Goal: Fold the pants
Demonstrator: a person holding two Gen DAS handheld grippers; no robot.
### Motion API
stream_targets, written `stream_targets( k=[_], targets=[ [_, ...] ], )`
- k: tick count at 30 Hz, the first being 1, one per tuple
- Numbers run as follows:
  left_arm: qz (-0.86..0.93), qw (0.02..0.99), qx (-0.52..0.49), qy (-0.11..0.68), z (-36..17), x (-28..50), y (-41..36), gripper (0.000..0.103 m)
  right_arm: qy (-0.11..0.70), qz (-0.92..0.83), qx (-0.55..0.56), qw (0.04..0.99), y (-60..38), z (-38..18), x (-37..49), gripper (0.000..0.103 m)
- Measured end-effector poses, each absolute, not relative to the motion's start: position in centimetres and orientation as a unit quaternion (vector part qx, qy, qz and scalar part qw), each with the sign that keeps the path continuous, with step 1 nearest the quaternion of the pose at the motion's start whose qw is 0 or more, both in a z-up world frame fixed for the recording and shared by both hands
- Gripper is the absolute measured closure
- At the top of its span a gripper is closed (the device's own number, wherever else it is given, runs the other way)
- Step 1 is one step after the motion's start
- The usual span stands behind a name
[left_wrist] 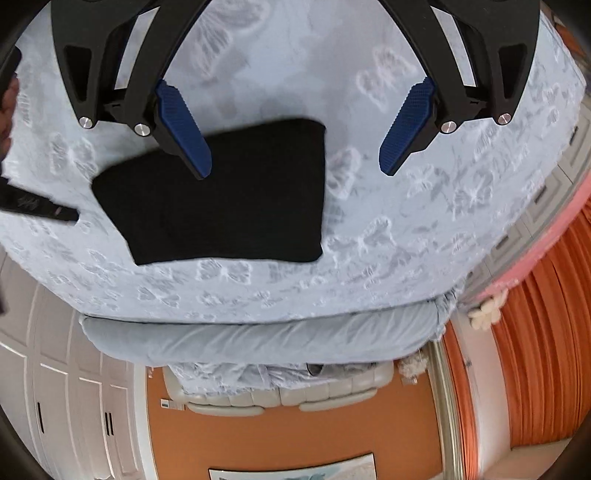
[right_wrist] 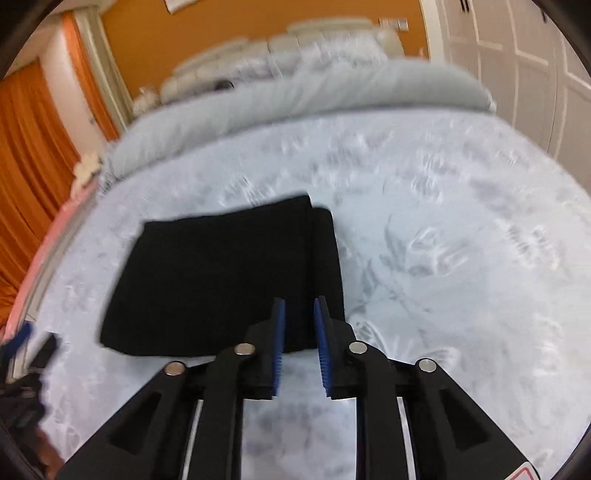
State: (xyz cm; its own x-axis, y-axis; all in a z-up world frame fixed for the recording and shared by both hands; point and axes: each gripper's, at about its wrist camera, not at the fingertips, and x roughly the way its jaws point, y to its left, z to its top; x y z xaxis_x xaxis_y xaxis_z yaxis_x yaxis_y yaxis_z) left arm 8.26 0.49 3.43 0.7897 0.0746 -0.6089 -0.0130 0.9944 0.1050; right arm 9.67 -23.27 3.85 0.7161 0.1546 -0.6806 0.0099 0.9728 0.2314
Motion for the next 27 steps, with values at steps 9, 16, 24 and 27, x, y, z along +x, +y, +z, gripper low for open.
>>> stream_targets(
  k=[9,16,24,27],
  targets=[
    [0.023,0.946,0.017,0.323,3.0,3.0,0.7,0.008,0.277,-0.01,0.083,0.957,-23.8,6.2,-0.1,0.017],
    [0.034,0.953,0.052,0.296,2.7,-0.1,-0.1,0.005,0.34,0.012,0.074,0.938,-22.4,2.7,-1.0,0.017],
    [0.03,0.947,0.074,0.31,1.4,-0.9,0.5,0.005,0.343,0.017,0.039,0.938,-21.0,1.7,-1.4,0.017],
    [0.035,0.945,0.072,0.318,1.1,-0.9,1.1,0.005,0.34,0.018,0.053,0.939,-21.3,1.8,-1.4,0.017]
  ],
)
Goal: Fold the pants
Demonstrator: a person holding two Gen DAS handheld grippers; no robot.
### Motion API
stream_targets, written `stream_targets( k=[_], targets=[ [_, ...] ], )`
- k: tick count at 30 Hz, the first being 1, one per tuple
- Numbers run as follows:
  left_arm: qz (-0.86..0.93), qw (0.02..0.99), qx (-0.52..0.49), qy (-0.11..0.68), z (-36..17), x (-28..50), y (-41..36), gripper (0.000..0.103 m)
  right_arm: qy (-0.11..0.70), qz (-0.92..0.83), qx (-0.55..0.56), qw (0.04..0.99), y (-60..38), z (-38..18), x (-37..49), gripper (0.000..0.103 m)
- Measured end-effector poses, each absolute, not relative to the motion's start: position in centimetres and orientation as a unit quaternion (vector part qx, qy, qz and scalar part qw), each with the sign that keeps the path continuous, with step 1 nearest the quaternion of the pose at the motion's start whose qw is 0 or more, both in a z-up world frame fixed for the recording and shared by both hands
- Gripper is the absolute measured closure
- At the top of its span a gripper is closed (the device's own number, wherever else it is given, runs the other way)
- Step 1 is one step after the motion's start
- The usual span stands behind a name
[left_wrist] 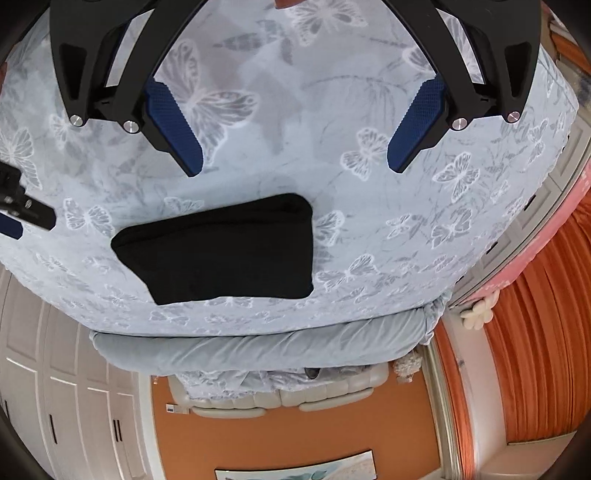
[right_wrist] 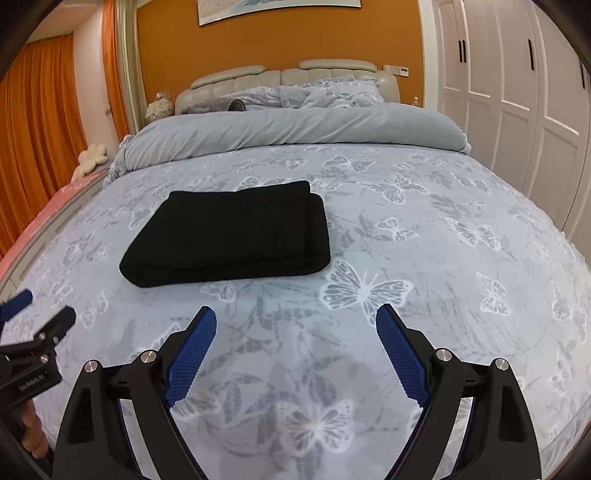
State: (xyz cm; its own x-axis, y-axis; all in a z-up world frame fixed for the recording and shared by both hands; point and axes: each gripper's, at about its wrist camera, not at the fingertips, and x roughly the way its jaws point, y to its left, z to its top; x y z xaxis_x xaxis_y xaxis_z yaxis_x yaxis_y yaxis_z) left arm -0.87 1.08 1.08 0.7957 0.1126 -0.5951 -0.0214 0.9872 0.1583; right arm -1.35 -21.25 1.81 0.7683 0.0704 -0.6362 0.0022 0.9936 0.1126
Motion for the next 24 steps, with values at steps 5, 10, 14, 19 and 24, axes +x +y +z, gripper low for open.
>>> stream_targets(
  k=[5,10,14,19,24],
  targets=[
    [0.018,0.94,0.038,0.34,0.6,-0.7,1.8,0.005,0.345,0.021,0.067,0.936,-21.5,1.6,-1.2,0.017],
    [0.022,0.937,0.019,0.348,0.4,-0.4,2.2,0.005,0.349,0.026,0.061,0.935,-21.3,1.5,-1.2,0.017],
    [0.026,0.935,0.013,0.353,0.2,-0.1,2.1,0.005,0.348,0.026,0.063,0.935,-21.3,1.5,-1.3,0.017],
    [0.063,0.944,0.019,0.324,0.1,-0.5,1.7,0.005,0.349,0.026,0.06,0.935,-21.3,1.5,-1.2,0.017],
    [0.05,0.948,0.041,0.312,0.0,-0.9,0.6,0.005,0.351,0.028,0.058,0.934,-21.0,1.5,-1.3,0.017]
  ],
)
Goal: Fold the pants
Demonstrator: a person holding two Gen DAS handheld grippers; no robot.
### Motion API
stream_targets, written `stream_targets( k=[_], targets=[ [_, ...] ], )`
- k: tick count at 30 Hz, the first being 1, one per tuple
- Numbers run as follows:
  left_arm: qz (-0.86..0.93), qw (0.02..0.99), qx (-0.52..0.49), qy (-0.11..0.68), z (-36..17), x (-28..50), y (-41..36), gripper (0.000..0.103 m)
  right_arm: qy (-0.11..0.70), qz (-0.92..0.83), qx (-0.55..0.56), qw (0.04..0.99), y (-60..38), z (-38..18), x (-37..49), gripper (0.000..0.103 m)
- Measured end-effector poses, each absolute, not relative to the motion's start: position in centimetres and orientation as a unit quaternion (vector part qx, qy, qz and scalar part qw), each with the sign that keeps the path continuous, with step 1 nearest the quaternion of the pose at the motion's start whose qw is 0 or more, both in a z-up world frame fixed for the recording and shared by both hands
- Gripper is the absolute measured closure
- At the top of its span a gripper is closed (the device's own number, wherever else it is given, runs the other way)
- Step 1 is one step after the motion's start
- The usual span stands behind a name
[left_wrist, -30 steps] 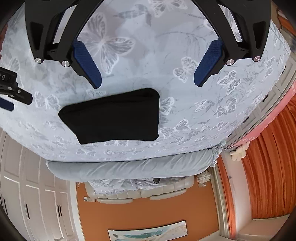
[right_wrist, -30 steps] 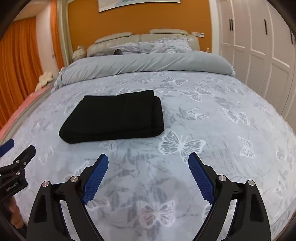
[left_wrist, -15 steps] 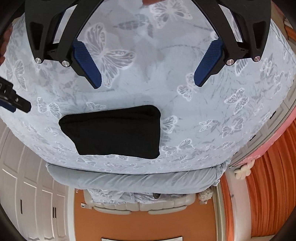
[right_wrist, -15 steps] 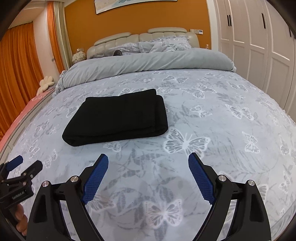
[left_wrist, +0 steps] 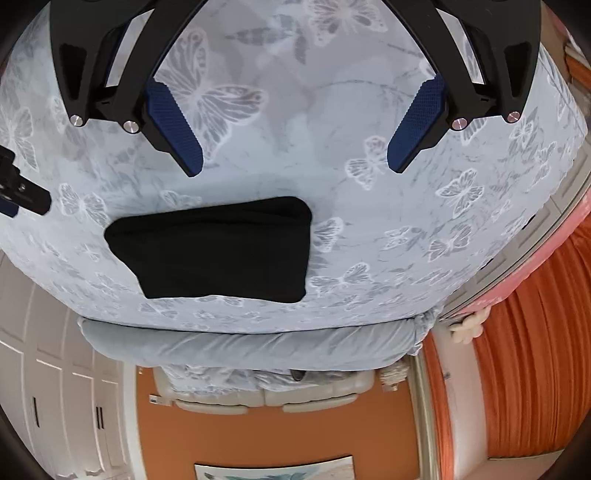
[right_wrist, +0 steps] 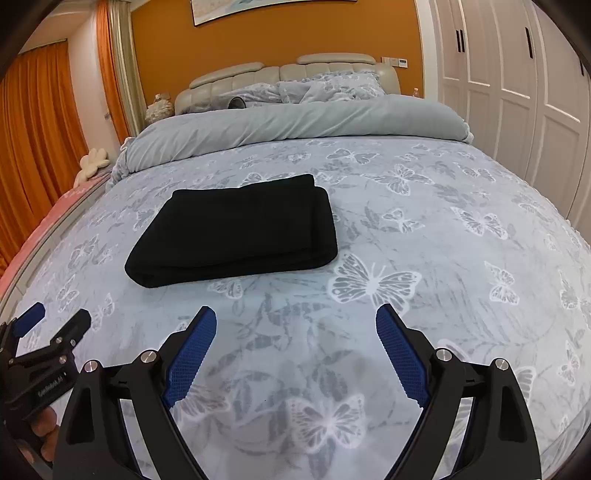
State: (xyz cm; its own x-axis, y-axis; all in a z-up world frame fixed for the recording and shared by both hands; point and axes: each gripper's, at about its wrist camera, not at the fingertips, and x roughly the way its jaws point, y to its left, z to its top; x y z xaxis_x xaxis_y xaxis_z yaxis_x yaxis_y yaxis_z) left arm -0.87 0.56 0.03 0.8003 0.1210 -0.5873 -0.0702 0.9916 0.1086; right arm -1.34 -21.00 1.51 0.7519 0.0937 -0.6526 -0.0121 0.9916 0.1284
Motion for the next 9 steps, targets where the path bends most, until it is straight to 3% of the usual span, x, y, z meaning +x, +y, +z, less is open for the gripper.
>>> stream_targets(
  k=[9],
  targets=[
    [0.011,0.932,0.042,0.359,-0.4,-0.17,0.08,0.005,0.351,0.034,0.057,0.934,-20.43,1.58,-1.34,0.017]
  ],
)
